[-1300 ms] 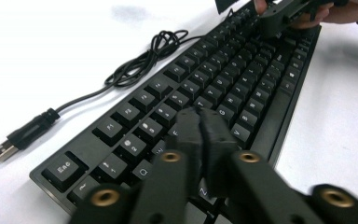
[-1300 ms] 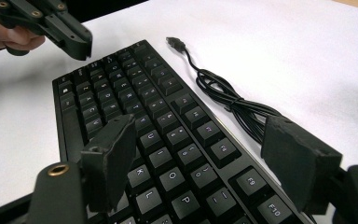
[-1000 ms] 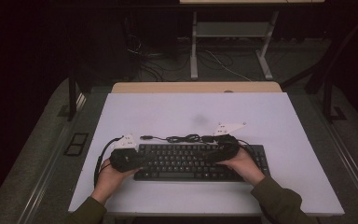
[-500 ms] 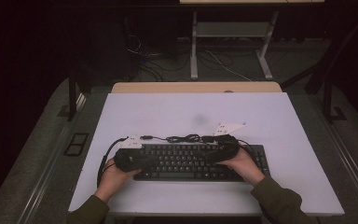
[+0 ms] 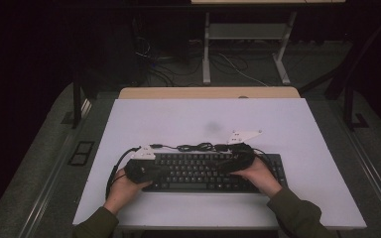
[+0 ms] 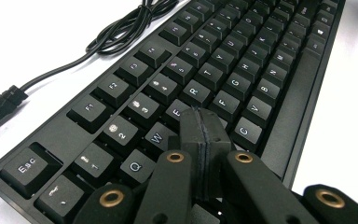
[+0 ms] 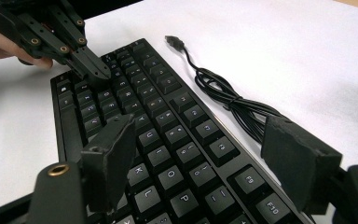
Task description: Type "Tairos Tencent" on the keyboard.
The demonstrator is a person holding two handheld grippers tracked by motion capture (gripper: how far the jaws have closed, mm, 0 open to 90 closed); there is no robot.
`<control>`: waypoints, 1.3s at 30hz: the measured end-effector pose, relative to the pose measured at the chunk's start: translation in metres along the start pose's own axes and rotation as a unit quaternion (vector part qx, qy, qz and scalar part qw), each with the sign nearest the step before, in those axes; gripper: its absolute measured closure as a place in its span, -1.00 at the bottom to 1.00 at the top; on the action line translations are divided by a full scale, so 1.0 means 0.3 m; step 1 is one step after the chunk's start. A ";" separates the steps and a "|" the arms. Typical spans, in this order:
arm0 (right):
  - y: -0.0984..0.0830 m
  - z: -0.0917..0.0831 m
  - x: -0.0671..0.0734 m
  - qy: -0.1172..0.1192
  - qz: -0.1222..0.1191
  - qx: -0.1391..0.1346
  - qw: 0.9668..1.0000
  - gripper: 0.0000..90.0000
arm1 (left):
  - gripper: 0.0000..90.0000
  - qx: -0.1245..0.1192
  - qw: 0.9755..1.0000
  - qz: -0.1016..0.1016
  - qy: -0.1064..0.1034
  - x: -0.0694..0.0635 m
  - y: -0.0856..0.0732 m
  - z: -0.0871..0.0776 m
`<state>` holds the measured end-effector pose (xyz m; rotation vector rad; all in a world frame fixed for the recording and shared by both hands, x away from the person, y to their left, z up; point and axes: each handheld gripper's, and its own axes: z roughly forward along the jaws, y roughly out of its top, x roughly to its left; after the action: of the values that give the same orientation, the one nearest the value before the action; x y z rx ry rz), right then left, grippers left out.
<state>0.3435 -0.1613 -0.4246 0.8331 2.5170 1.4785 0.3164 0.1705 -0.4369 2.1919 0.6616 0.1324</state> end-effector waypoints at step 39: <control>-0.005 0.002 0.006 0.001 0.000 0.002 1.000 -0.42 | 0.14 -0.047 0.999 -0.024 -0.007 -0.029 0.025 -0.024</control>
<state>0.3415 -0.1605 -0.4257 0.8322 2.5215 1.4754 0.3098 0.1671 -0.4255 2.0841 0.6865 0.1217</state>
